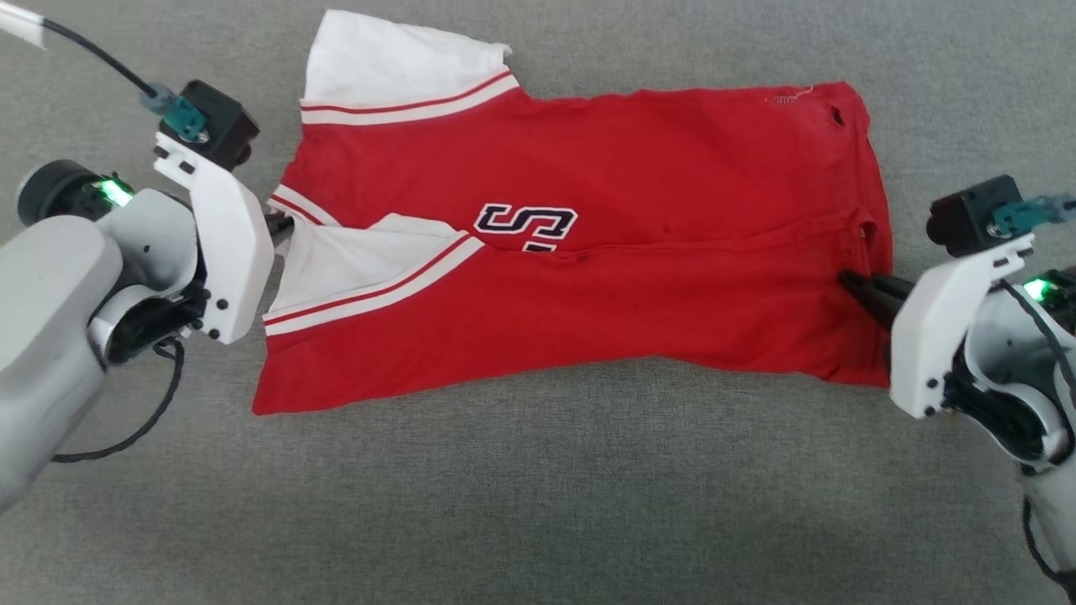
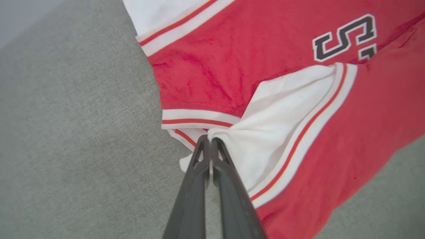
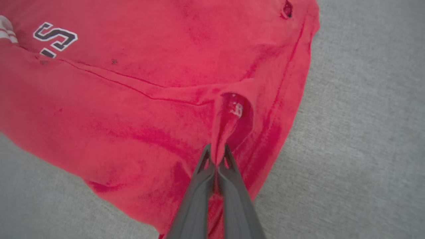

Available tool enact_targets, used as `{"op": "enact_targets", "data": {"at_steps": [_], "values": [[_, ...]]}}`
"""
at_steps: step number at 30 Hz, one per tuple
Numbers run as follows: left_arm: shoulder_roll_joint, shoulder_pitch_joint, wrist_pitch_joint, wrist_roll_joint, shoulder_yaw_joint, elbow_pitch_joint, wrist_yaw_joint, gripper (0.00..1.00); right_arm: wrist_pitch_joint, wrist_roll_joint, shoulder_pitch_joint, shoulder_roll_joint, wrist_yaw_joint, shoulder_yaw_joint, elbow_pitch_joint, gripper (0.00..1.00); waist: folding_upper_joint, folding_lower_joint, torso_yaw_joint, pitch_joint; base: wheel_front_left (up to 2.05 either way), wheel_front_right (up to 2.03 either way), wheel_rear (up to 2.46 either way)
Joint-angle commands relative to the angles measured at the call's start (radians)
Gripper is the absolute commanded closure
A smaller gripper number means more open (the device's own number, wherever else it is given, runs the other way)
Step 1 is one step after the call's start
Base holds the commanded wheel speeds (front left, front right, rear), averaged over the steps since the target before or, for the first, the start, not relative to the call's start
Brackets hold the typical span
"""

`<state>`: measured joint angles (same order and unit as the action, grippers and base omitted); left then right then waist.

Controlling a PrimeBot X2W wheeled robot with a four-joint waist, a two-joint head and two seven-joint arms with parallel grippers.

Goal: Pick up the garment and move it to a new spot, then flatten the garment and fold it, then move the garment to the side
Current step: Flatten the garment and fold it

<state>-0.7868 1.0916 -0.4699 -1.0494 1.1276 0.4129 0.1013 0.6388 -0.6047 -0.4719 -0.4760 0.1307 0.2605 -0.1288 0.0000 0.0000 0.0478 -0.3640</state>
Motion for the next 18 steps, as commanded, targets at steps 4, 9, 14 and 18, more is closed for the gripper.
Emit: {"op": "enact_targets", "data": {"at_steps": [4,9,14,18], "values": [[0.061,0.012,-0.023,-0.037,0.022,0.122,0.021,1.00,-0.008,0.004,-0.056,0.020,0.000,0.041,-0.065,1.00,0.0000,0.0000,-0.015,-0.024,0.00,0.00,0.00],[0.114,0.006,-0.047,-0.078,0.037,0.243,0.028,0.83,-0.001,0.004,-0.099,0.030,0.000,0.090,-0.127,1.00,0.0000,0.0000,-0.022,-0.037,0.00,0.00,0.00],[0.141,0.028,-0.039,-0.106,0.026,0.318,0.025,0.00,0.000,0.001,-0.124,0.030,0.000,0.118,-0.157,0.49,0.0000,0.0000,-0.022,-0.031,0.00,0.00,0.00],[0.137,0.052,-0.018,-0.101,0.023,0.309,0.027,0.00,-0.015,0.006,-0.110,0.017,0.000,0.100,-0.135,0.00,0.0000,0.0000,-0.015,-0.011,0.00,0.00,0.00]]}}
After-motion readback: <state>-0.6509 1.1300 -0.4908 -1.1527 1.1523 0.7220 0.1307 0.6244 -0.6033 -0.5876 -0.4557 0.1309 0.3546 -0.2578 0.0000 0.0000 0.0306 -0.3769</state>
